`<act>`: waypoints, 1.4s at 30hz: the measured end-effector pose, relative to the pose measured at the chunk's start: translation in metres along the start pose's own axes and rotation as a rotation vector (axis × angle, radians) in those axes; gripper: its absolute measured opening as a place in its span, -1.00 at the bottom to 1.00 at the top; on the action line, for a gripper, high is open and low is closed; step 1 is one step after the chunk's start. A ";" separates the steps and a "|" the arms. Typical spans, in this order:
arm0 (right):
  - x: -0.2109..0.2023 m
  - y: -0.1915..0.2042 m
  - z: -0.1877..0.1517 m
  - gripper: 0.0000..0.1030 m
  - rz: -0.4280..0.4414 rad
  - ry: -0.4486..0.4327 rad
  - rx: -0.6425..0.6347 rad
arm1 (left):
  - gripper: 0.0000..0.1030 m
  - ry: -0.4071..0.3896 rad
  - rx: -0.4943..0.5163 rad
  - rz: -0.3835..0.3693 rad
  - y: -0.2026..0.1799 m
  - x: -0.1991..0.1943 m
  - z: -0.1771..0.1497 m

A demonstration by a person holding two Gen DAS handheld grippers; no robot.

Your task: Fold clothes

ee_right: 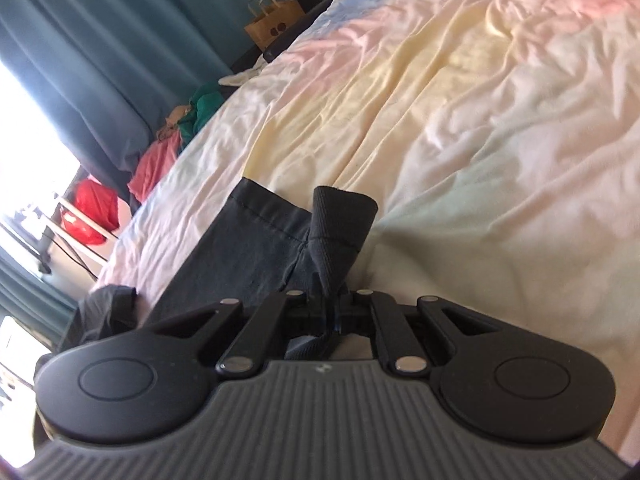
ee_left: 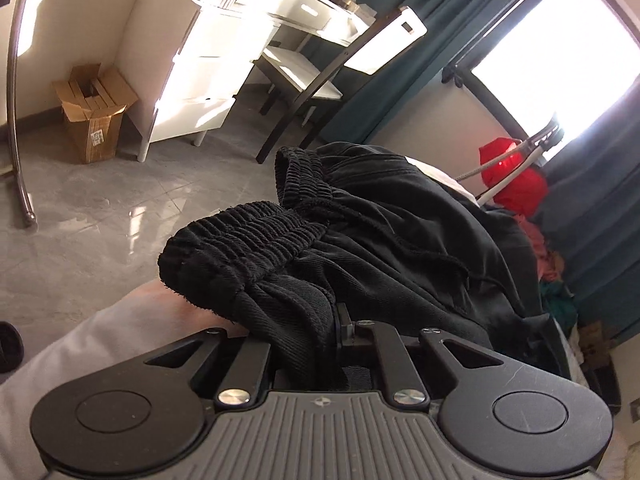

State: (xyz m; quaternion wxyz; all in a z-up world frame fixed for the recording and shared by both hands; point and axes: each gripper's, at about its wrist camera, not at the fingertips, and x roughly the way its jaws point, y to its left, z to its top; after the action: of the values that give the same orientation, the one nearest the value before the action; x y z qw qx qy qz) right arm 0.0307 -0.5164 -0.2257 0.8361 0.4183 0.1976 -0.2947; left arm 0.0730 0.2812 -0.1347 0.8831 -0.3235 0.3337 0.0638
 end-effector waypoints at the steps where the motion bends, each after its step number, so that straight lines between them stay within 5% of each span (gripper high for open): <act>1: -0.002 0.002 0.002 -0.85 0.003 -0.002 -0.017 | -0.77 -0.008 0.014 -0.001 -0.003 -0.001 -0.001; 8: -0.033 0.018 0.021 -0.86 0.067 -0.032 -0.034 | -0.81 -0.053 0.008 -0.025 -0.014 -0.013 0.004; 15: -0.131 0.097 0.056 -0.86 0.231 -0.236 -0.072 | -0.82 -0.153 -0.083 -0.127 -0.020 -0.029 0.029; 19: -0.101 0.143 0.080 -0.84 0.116 -0.233 -0.072 | -0.82 -0.214 -0.144 -0.132 -0.019 -0.022 0.034; 22: -0.030 0.157 0.085 -0.82 0.033 -0.168 -0.128 | -0.82 -0.231 -0.214 -0.119 -0.015 -0.011 0.029; 24: 0.019 0.151 0.082 -0.81 -0.018 -0.078 -0.115 | -0.82 -0.247 -0.253 -0.096 -0.014 -0.005 0.023; 28: 0.085 0.115 0.072 -0.78 0.016 0.089 0.069 | -0.82 -0.294 -0.266 -0.053 -0.020 0.005 0.015; 29: 0.085 0.109 0.069 -0.66 0.032 0.076 0.076 | -0.81 -0.306 -0.254 -0.048 -0.022 0.006 0.015; 32: 0.075 0.093 0.059 0.25 0.094 0.021 0.088 | -0.81 -0.327 -0.239 -0.039 -0.030 0.012 0.015; 33: 0.065 0.087 0.056 0.33 0.124 -0.006 0.085 | -0.81 -0.329 -0.237 -0.036 -0.031 0.013 0.015; 38: 0.017 0.049 0.039 0.32 0.163 -0.038 0.076 | -0.76 -0.315 -0.193 -0.034 -0.035 0.012 0.011; 42: 0.008 0.014 0.017 0.31 0.169 0.086 0.141 | -0.30 -0.244 -0.203 -0.079 -0.029 -0.001 0.003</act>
State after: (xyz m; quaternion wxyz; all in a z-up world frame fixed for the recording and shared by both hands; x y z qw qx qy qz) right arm 0.0470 -0.5267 -0.2123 0.8172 0.5036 0.1760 -0.2181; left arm 0.0836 0.2603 -0.1172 0.8816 -0.4139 0.2030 0.1013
